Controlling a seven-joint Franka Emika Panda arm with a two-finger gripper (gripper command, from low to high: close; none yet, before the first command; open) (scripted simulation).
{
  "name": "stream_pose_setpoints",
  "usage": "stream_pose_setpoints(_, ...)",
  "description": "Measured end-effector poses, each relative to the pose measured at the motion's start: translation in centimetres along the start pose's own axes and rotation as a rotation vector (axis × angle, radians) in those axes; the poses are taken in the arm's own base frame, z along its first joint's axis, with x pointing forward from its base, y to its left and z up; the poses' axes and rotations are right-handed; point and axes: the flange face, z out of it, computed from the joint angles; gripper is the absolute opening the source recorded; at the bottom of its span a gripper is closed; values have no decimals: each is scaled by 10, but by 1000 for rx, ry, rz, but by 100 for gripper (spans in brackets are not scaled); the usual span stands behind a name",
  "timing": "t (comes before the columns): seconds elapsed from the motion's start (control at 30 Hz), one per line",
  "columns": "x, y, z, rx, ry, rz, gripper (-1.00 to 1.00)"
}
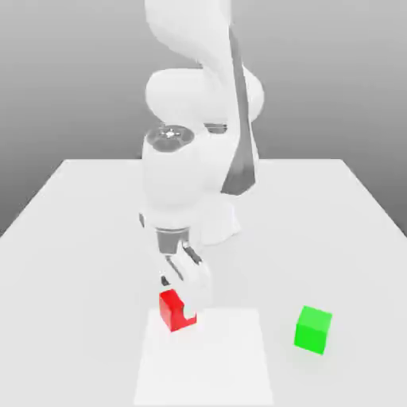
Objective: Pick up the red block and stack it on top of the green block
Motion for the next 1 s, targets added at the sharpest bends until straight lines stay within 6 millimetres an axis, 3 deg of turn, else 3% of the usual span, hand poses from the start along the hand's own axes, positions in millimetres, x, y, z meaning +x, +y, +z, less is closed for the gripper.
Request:
stream_pose_setpoints(0.23,0,0,1,2,0,0,-100)
stream_pose_setpoints(0.5,-3,-1,-57,2,2,-13,-100)
stream_pose_setpoints(0.57,-31,-5,-66,3,4,-150,-100)
stream_pose_setpoints(0.7,-109,-4,-79,3,7,-498,-100)
stream_pose_setpoints(0.87,-223,35,-91,1,2,-979,-100)
stream_pose_setpoints(0.93,-241,43,-76,1,2,-1051,-100)
stream_pose_setpoints(1.0,-235,35,-56,1,2,-1034,-100)
